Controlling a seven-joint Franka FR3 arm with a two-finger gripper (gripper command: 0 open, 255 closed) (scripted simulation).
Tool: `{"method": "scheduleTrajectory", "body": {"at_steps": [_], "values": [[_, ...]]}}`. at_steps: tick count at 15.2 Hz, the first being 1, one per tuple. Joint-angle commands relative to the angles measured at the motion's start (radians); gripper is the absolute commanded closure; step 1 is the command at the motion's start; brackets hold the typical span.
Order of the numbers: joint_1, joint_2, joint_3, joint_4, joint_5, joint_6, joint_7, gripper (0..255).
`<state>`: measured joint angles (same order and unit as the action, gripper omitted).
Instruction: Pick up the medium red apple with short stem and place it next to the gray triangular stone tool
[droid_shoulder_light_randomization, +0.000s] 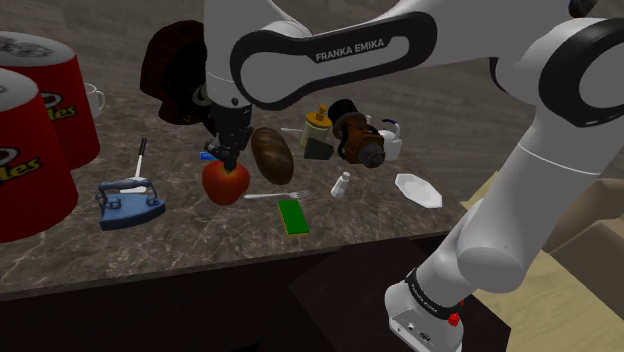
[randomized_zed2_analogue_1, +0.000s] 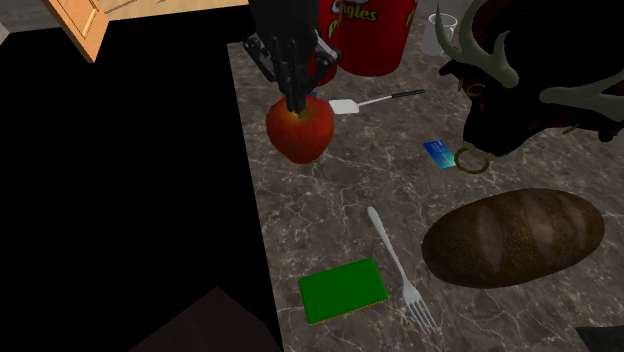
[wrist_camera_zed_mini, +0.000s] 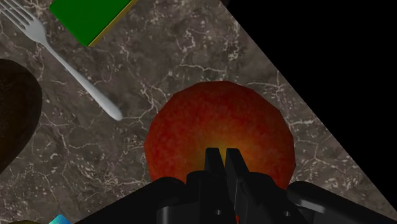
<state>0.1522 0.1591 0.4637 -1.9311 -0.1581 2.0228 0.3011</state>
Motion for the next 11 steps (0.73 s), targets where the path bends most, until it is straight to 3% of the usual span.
{"method": "scheduleTrajectory", "body": {"at_steps": [1,11], "values": [[-0.002,-0.007,0.0,0.02,0.005,-0.026,-0.008,255],[-0.005,-0.044,0.004,0.113,0.029,-0.15,-0.03,255]]}}
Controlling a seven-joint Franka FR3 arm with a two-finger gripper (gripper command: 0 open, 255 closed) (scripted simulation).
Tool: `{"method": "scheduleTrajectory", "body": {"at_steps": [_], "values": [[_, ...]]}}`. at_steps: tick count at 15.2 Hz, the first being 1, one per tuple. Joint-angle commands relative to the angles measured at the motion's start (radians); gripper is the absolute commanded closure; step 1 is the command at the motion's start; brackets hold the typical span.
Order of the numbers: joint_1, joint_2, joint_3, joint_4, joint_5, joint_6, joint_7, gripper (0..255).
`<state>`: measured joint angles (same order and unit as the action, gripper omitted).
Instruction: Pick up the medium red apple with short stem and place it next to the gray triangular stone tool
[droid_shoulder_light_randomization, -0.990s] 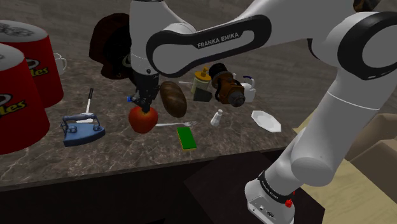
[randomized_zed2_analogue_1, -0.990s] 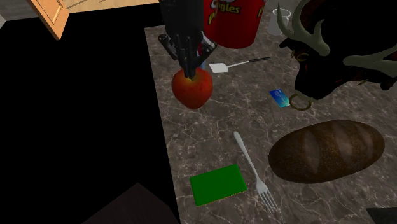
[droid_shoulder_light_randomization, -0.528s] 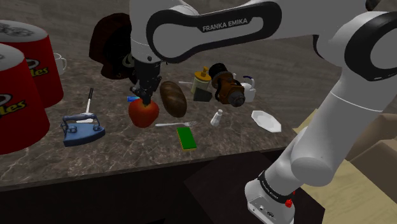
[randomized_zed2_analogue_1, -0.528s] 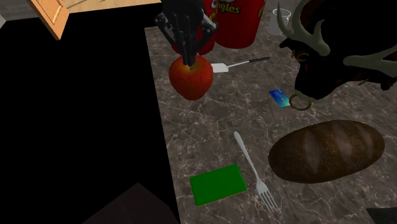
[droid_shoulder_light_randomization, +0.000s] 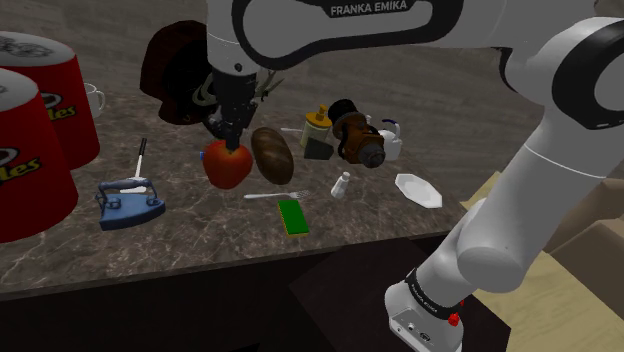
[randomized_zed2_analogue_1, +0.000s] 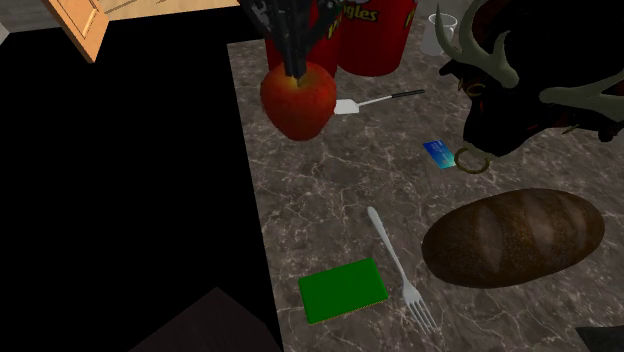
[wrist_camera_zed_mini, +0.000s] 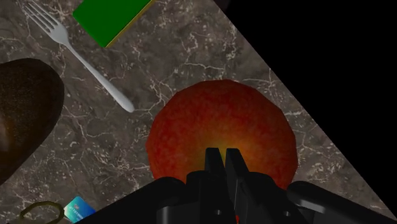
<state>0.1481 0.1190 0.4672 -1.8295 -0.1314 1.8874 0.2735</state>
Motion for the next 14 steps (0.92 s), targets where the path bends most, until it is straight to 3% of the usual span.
{"method": "scheduleTrajectory", "body": {"at_steps": [1,14], "values": [[0.0,-0.006,0.0,0.022,0.004,-0.028,-0.005,255],[-0.153,-0.211,-0.143,-0.2,0.076,0.031,-0.321,255]]}}
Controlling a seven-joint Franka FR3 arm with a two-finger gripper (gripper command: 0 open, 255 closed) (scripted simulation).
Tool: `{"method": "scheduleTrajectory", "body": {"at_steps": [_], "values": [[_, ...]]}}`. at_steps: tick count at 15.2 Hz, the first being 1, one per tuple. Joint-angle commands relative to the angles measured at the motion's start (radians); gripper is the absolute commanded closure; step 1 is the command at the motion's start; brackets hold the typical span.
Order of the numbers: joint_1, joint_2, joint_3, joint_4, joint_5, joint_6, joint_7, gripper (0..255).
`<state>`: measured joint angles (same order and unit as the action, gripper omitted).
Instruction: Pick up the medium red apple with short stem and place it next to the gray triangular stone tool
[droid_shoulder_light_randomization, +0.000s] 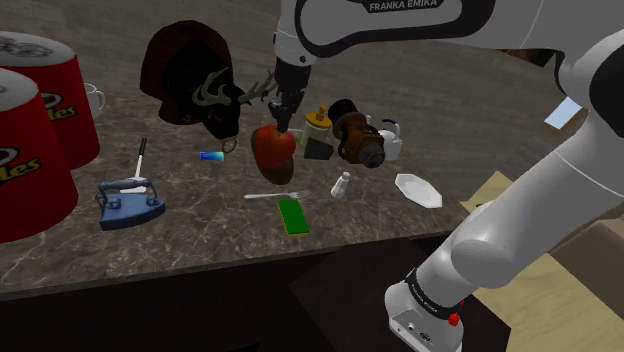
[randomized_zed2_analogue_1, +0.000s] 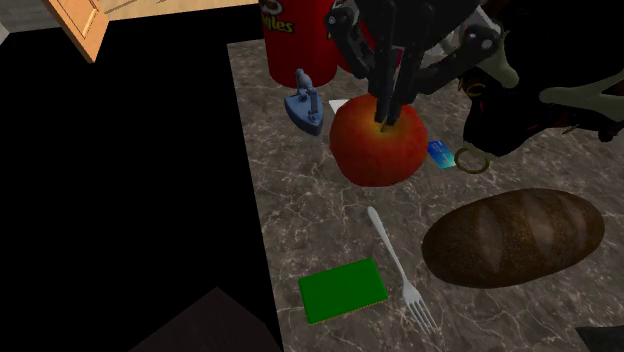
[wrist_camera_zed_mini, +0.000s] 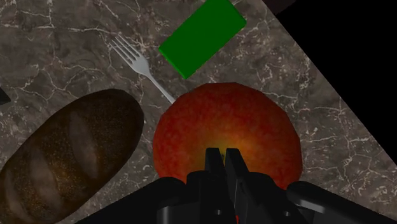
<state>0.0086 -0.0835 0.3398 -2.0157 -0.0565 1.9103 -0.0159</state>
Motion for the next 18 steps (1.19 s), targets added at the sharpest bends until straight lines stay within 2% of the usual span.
{"method": "scheduleTrajectory", "body": {"at_steps": [1,9,18], "values": [[-0.024,-0.019,-0.03,-0.026,0.002,0.012,-0.057,255],[-0.111,-0.06,-0.144,-0.076,-0.005,0.036,-0.255,255],[-0.209,-0.028,-0.268,-0.047,-0.025,0.055,-0.467,255]]}}
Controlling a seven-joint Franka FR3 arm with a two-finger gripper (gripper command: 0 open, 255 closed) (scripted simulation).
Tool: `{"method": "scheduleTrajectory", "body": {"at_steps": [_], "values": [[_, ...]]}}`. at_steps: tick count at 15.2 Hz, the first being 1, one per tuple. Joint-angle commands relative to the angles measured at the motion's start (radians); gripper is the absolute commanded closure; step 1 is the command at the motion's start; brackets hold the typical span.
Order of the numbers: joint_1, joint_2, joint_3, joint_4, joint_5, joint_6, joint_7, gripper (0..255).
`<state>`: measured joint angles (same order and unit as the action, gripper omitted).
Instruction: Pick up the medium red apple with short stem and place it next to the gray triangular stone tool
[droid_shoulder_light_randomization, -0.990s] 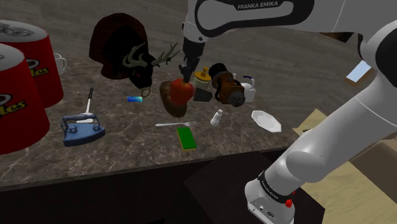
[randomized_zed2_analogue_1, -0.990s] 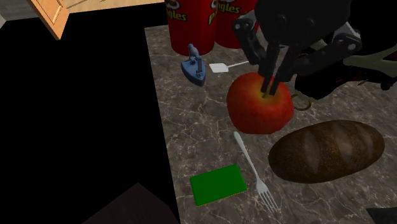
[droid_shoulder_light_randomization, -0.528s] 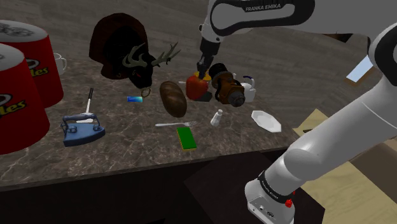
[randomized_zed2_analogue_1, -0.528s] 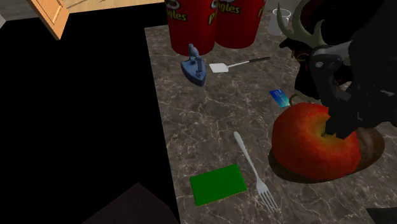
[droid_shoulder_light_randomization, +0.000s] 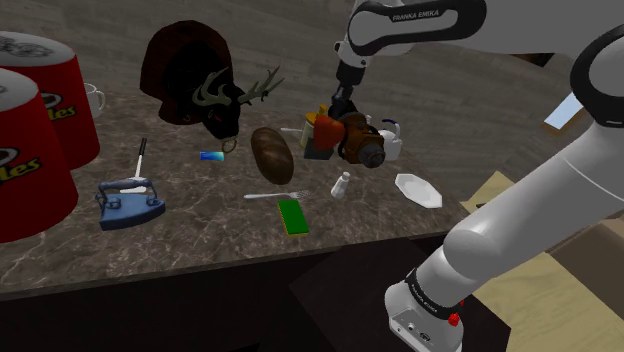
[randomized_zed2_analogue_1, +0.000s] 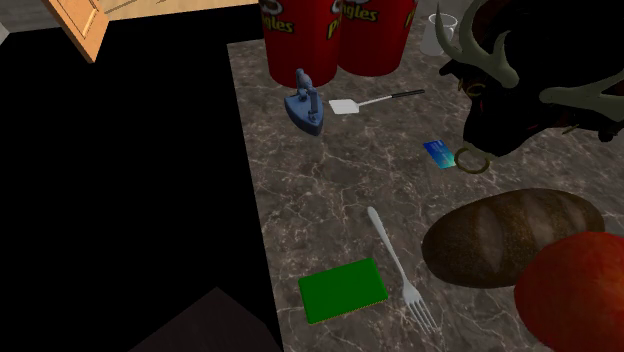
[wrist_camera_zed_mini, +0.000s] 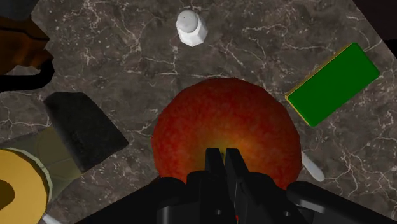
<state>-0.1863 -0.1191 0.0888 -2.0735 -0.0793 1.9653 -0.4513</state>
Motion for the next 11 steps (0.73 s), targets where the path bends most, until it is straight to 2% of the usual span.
{"method": "scheduleTrajectory", "body": {"at_steps": [1,11], "values": [[-0.025,0.016,-0.031,0.02,-0.004,0.001,-0.055,255],[-0.132,0.148,-0.15,0.173,-0.002,-0.002,-0.282,255]]}}
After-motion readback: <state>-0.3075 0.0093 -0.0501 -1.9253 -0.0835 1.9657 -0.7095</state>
